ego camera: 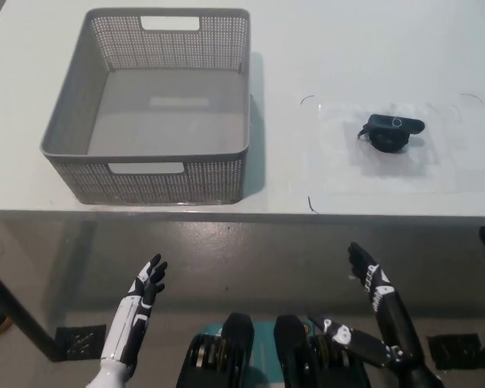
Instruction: Use the right hand to pick up a webcam and put it into a container on the left side
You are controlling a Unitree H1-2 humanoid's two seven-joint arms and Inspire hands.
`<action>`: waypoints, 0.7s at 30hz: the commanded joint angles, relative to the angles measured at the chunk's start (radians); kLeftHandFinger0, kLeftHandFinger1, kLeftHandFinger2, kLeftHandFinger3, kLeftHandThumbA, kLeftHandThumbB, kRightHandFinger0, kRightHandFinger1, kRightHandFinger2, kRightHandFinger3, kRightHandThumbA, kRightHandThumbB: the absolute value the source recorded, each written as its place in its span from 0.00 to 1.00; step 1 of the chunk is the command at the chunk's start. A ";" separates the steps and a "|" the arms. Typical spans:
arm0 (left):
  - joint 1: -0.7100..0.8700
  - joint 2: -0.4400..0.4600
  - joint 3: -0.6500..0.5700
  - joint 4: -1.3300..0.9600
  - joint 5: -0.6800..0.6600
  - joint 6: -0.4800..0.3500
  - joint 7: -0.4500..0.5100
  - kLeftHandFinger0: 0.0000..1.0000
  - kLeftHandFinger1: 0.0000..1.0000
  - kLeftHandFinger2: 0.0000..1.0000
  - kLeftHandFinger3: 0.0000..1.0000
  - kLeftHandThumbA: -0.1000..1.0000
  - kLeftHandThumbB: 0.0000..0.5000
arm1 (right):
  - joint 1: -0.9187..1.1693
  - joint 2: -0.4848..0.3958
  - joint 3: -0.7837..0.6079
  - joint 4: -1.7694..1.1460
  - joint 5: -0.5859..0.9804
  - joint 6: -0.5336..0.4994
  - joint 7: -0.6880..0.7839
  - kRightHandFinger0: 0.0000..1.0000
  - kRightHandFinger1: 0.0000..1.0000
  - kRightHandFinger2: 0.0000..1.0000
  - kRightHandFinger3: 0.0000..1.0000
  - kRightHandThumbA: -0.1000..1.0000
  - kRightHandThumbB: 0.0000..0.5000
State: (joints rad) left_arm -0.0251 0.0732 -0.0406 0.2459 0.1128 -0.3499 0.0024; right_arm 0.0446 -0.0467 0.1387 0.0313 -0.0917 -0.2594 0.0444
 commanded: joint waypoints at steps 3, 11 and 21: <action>-0.014 0.015 0.005 -0.020 0.001 -0.055 0.004 1.00 1.00 1.00 1.00 1.00 0.23 | 0.042 -0.017 0.022 -0.201 0.034 0.103 0.055 1.00 1.00 1.00 1.00 1.00 0.46; -0.011 0.022 0.005 -0.038 0.006 -0.041 0.005 1.00 1.00 1.00 1.00 1.00 0.21 | 0.000 -0.041 -0.017 -0.394 0.029 0.197 0.050 1.00 1.00 1.00 1.00 1.00 0.54; 0.009 0.025 0.002 -0.034 -0.002 -0.058 -0.003 1.00 1.00 1.00 1.00 1.00 0.22 | -0.255 -0.182 -0.111 -0.397 -0.083 0.354 0.058 1.00 1.00 1.00 1.00 1.00 0.57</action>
State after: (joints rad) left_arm -0.0150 0.0863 -0.0406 0.2417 0.1121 -0.3576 0.0020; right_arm -0.1135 -0.1666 0.0564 -0.3441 -0.0851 0.0097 0.0911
